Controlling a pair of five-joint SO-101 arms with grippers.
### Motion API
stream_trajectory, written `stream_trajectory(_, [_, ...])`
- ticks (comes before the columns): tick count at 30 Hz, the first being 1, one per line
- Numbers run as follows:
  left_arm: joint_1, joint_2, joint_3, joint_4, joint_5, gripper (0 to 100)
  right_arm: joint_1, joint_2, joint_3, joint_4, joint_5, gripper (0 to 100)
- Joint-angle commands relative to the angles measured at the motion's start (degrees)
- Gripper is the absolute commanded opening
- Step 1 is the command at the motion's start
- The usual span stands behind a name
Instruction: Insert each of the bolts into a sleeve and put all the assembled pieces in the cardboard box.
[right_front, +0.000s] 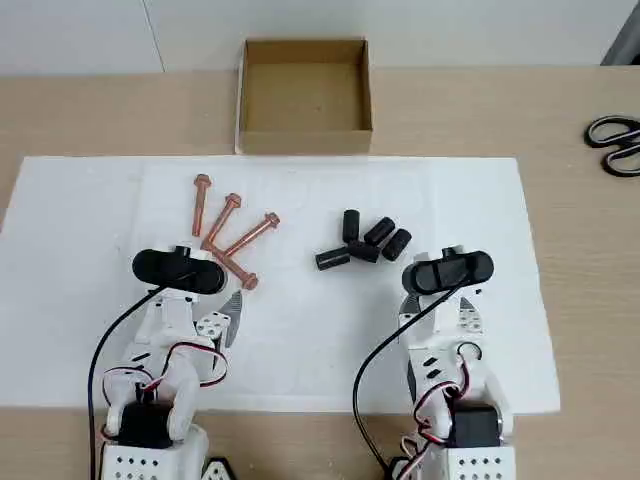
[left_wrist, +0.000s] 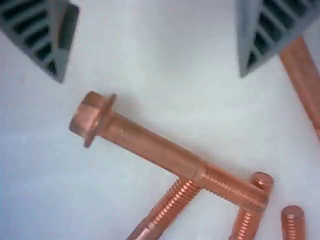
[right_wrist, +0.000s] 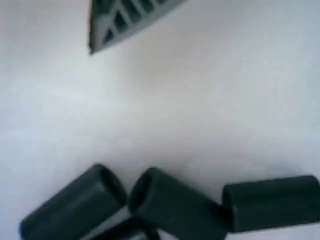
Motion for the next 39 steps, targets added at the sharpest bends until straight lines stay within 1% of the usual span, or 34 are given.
stream_trajectory(1, [-0.18,-0.53,-0.57,-0.88,-0.18,21,-1.63,-0.75,0.53,0.22,0.35,17.7])
stream_trajectory(6, [-3.69,-0.26,-3.65,0.62,-0.18,21,-1.45,-0.75,0.26,-4.44,0.26,17.7])
stream_trajectory(9, [-5.36,-0.26,-6.90,3.52,-0.53,21,-1.45,-0.75,-2.02,-4.00,0.35,17.7])
stream_trajectory(11, [-5.63,-0.26,-8.75,5.10,-2.29,21,-1.45,-0.75,-3.78,-3.30,0.44,17.7])
stream_trajectory(14, [-5.63,-0.18,-12.18,7.56,-2.81,21,-1.45,-0.75,-6.86,-2.95,0.44,17.7])
stream_trajectory(20, [-5.63,-0.18,-22.20,11.25,-2.81,21,-0.92,-0.48,-19.25,1.71,0.53,17.7])
stream_trajectory(25, [-5.71,0.53,-30.02,11.60,-2.81,21,4.44,-0.22,-30.42,1.98,0.53,17.7])
stream_trajectory(28, [-5.71,5.10,-33.71,11.52,-2.90,21,6.02,-0.22,-36.22,1.89,0.53,17.7])
stream_trajectory(31, [-5.71,12.66,-39.60,11.52,-2.73,21,6.02,-0.13,-40.35,1.80,0.53,17.7])
stream_trajectory(36, [-5.71,25.49,-52.09,11.60,-2.64,21,6.02,0.31,-42.99,-0.84,0.53,17.7])
stream_trajectory(39, [-5.54,32.18,-56.84,11.60,-2.64,21,6.11,3.74,-44.40,-3.03,0.62,17.7])
